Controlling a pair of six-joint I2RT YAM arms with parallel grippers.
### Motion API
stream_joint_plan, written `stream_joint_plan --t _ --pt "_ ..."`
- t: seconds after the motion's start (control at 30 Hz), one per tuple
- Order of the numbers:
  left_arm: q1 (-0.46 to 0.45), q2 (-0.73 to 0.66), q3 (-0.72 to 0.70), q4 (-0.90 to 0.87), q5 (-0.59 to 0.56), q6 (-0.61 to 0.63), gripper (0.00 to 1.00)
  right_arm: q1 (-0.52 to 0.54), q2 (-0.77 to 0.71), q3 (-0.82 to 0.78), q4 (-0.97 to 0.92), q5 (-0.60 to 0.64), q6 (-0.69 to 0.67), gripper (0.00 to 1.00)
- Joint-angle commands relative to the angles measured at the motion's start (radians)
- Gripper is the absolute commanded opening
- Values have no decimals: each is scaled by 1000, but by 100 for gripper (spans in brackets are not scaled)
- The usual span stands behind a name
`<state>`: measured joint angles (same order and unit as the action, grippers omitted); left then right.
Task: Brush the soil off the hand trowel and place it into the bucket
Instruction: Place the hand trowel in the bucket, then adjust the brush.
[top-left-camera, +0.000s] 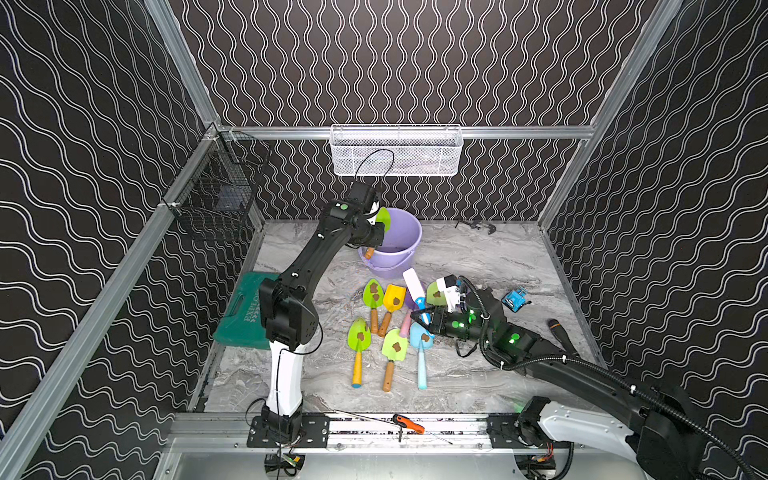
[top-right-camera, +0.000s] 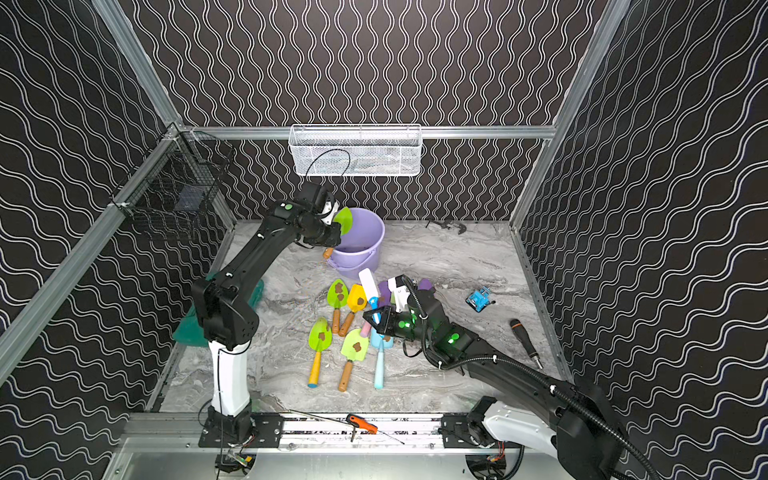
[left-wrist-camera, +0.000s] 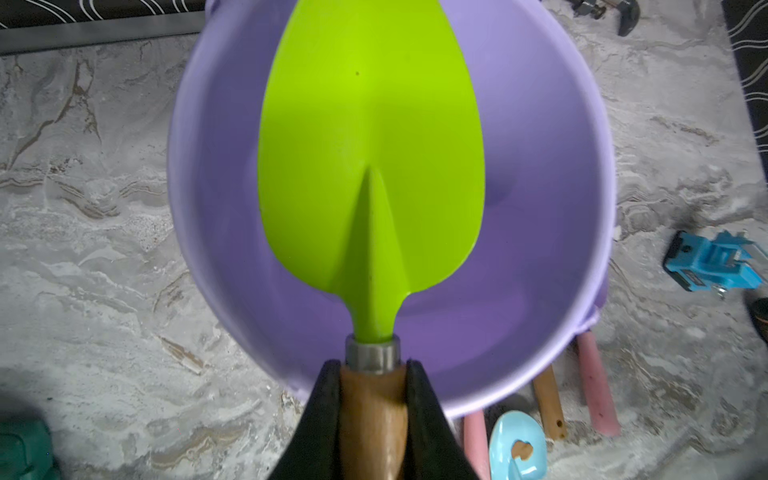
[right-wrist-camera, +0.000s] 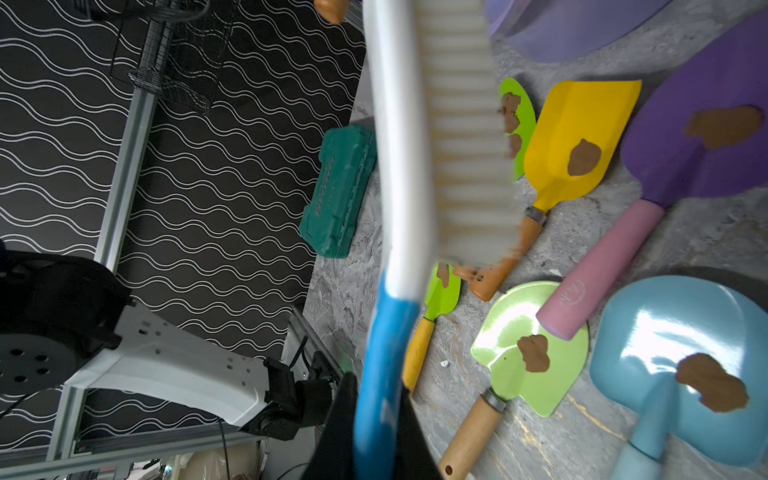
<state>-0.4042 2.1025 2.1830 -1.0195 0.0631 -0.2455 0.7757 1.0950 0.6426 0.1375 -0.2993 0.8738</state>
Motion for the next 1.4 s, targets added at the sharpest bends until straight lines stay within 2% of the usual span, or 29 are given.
stream_joint_plan --t 0.0,0.03,0.07,0.17,0.23,0.33,0.43,0.47,0.57,0.63,0.7,0.8,0.93,1.0,1.13,1.23,1.37 --pt "-2 31 45 -65 -13 28 0 -3 -17 -10 5 22 -11 0" --pt "-2 39 60 -67 -15 29 0 -3 -20 -11 3 26 -12 0" --pt "-1 51 81 -73 -16 30 7 -3 -22 -11 2 28 -14 0" --pt "-3 77 138 -95 -19 34 38 -3 -26 -9 1 29 -22 0" --pt "-5 85 175 -103 -20 35 50 -3 -27 -9 9 28 -28 0" --pt "-7 73 199 -94 -39 54 57 -10 -20 4 7 12 -45 0" --pt "-6 11 155 -44 -33 65 59 -37 -14 6 21 -48 -52 0" --pt "-7 -25 107 -8 -10 66 60 -51 -12 -1 43 -80 -47 0" --pt "-7 -225 -158 151 86 26 64 -82 -16 -4 63 -157 -42 0" --pt "-8 -395 -414 333 177 -43 70 -97 -17 1 64 -208 -38 0" --pt "-14 -533 -614 471 261 -113 80 -101 -11 8 62 -244 -30 0" --pt "-44 -724 -893 655 320 -229 90 -103 4 9 79 -317 0 0" --pt "-87 -893 -1176 897 391 -390 92 -99 26 -25 176 -378 79 0" --pt "-96 -930 -1269 1011 416 -463 94 -93 34 -43 234 -396 111 0" --pt "-108 -917 -1350 1131 468 -526 94 -59 52 -47 303 -397 130 0" --pt "-118 -889 -1395 1248 512 -584 93 -30 68 -26 309 -379 118 0" --pt "-142 -850 -1417 1311 539 -612 88 -1 103 0 347 -379 128 0"
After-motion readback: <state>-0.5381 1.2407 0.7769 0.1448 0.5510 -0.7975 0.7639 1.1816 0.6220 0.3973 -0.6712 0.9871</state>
